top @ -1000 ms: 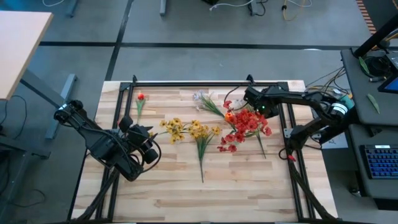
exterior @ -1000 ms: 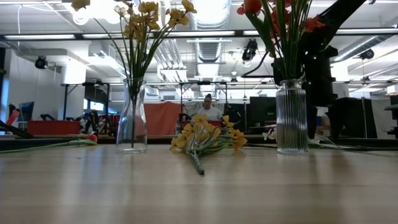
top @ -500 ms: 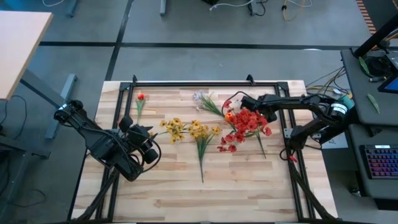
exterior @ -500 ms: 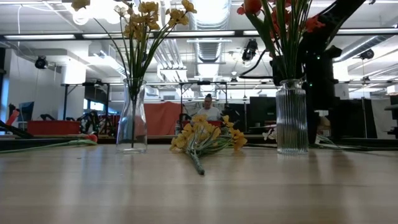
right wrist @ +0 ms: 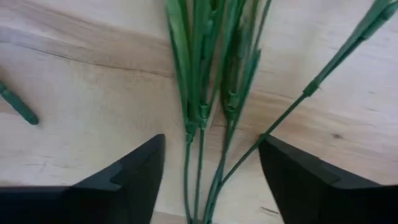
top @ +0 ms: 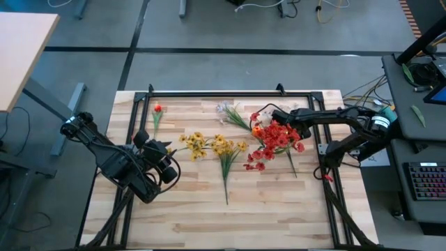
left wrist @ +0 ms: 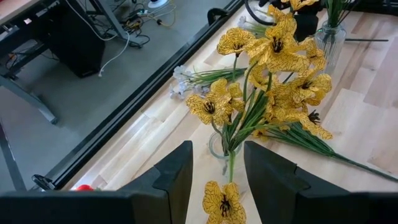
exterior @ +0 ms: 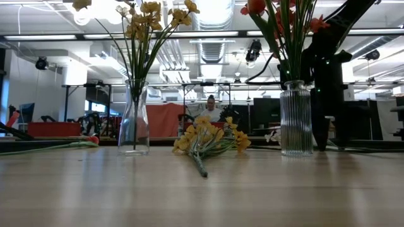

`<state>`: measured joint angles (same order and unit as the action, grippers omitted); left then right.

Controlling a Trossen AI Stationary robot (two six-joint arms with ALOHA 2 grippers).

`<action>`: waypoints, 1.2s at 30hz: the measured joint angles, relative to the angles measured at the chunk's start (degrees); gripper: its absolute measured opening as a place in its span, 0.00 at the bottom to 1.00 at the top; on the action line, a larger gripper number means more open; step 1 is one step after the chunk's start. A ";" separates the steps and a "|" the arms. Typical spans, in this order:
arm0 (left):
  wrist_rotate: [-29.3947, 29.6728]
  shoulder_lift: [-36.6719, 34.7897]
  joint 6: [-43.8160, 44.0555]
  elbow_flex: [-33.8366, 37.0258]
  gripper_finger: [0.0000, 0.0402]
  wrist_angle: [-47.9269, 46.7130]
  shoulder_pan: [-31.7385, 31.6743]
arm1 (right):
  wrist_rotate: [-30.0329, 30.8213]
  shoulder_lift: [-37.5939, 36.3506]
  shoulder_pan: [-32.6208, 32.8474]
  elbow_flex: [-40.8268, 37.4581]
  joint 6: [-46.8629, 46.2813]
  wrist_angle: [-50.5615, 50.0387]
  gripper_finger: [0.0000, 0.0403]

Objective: Sort flowers into vase by color
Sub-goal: Put the right white flower into the left transparent vase

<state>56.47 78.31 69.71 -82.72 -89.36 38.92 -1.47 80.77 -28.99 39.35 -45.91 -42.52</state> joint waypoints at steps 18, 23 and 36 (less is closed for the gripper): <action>0.00 0.01 0.00 0.00 0.32 0.46 0.00 | -0.15 0.02 0.02 -0.11 -0.75 2.38 0.05; 0.01 0.01 -0.19 0.00 0.32 1.50 -0.01 | -0.17 0.02 0.00 0.09 0.56 2.19 0.03; 1.55 -0.01 -21.09 -1.53 0.32 18.43 0.00 | 9.38 -9.91 -4.53 31.64 12.11 -19.39 0.02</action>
<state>58.02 78.30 48.62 -84.25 -70.94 38.92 7.91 70.86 -33.52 70.99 -33.79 -61.91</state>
